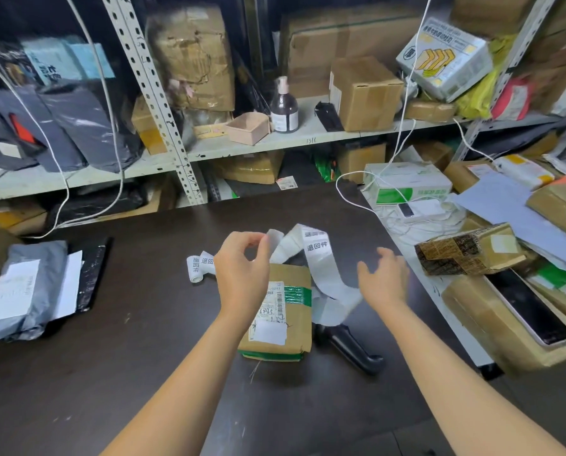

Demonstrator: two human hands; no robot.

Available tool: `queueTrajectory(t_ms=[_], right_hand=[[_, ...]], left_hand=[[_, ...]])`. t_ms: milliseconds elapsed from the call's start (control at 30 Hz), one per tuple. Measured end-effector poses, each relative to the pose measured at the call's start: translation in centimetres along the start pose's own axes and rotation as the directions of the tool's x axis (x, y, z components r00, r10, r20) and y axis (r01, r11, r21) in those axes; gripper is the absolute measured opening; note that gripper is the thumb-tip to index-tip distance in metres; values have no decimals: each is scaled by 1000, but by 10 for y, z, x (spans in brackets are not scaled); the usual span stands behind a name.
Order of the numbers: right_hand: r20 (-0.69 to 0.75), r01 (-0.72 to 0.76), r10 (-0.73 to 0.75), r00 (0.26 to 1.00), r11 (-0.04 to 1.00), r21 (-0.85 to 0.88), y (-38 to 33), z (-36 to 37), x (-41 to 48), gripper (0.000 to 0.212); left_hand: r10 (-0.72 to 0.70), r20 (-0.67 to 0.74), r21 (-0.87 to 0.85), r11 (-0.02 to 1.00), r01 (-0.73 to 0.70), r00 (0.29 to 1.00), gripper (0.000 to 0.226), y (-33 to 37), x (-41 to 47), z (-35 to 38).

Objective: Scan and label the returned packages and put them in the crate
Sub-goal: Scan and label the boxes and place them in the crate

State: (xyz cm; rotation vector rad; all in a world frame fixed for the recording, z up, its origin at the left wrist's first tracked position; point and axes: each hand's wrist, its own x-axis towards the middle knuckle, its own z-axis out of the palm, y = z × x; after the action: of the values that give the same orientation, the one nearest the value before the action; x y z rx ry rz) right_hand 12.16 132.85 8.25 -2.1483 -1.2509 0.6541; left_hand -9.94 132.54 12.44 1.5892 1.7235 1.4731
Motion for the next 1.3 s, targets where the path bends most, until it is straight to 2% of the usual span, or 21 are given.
queueTrajectory(t_ms=[33, 67, 133, 167, 200, 267, 367, 400, 433, 467, 500, 533, 567, 600, 633, 667, 733, 833, 1033, 1133, 1300], right_hand=[[21, -18, 15, 1000, 992, 122, -7, -2, -6, 40], [118, -52, 19, 993, 958, 281, -17, -2, -12, 34], [414, -246, 5, 910, 810, 533, -38, 1, -24, 27], [499, -333, -10, 867, 732, 594, -48, 2, -29, 25], [529, -384, -23, 848, 661, 644, -57, 2, -33, 25], [480, -390, 0, 877, 583, 713, -65, 5, -35, 27], [399, -343, 51, 916, 616, 709, -63, 8, -35, 36], [392, -329, 49, 919, 643, 691, -63, 8, -36, 36], [380, -305, 35, 924, 666, 680, -61, 9, -36, 34], [362, -279, 23, 932, 683, 675, -60, 9, -36, 32], [339, -247, 3, 941, 690, 680, -57, 10, -35, 31], [327, -224, -16, 945, 697, 681, -57, 9, -36, 30], [325, -205, -44, 945, 696, 689, -55, 10, -36, 29], [335, -198, -66, 940, 695, 691, -55, 10, -38, 29], [342, -191, -85, 936, 695, 693, -53, 13, -38, 28], [346, -189, -88, 934, 700, 689, -53, 14, -40, 28], [335, -185, -82, 939, 700, 689, -53, 21, -42, 26], [296, -175, -40, 954, 729, 662, -53, 33, -41, 22], [163, -100, 32, 986, 898, 428, -51, 71, -22, 17], [111, -29, -3, 994, 960, 279, -49, 91, -9, 10], [125, 28, -40, 991, 996, 90, -48, 118, 4, 12]], left_hand=[[105, -4, 89, 991, -104, 994, 17, -1, -1, 0], [210, 8, 192, 959, -207, 978, 18, -3, -2, 1], [406, 67, 322, 856, -405, 912, 16, -9, -5, 4], [497, 110, 337, 796, -502, 861, 13, -12, -6, 6], [574, 161, 329, 736, -592, 803, 12, -15, -8, 7], [671, 251, 305, 630, -714, 698, 14, -16, -9, 8], [719, 326, 289, 543, -789, 614, 19, -16, -6, 0], [689, 366, 275, 562, -780, 626, 22, -18, -6, -5], [615, 414, 271, 621, -736, 671, 35, -19, -6, -10], [484, 464, 261, 726, -637, 742, 56, -21, -6, -15], [299, 499, 235, 857, -459, 813, 74, -22, -7, -18], [95, 511, 170, 963, -208, 854, 85, -21, -9, -21], [-94, 510, 56, 996, 76, 855, 87, -19, -10, -22], [-239, 510, -67, 946, 316, 826, 81, -20, -9, -21], [-320, 506, -171, 873, 457, 801, 71, -22, -7, -18], [-359, 497, -230, 823, 519, 790, 59, -26, -4, -16], [-383, 475, -262, 799, 542, 793, 39, -31, 2, -11], [-389, 418, -250, 819, 516, 821, 28, -40, 7, -2], [-250, 328, 38, 967, 252, 911, 13, -66, 15, 25], [-207, 369, 147, 976, 163, 906, 10, -81, 20, 41], [-161, 453, 233, 971, 58, 877, 22, -112, 23, 60]])
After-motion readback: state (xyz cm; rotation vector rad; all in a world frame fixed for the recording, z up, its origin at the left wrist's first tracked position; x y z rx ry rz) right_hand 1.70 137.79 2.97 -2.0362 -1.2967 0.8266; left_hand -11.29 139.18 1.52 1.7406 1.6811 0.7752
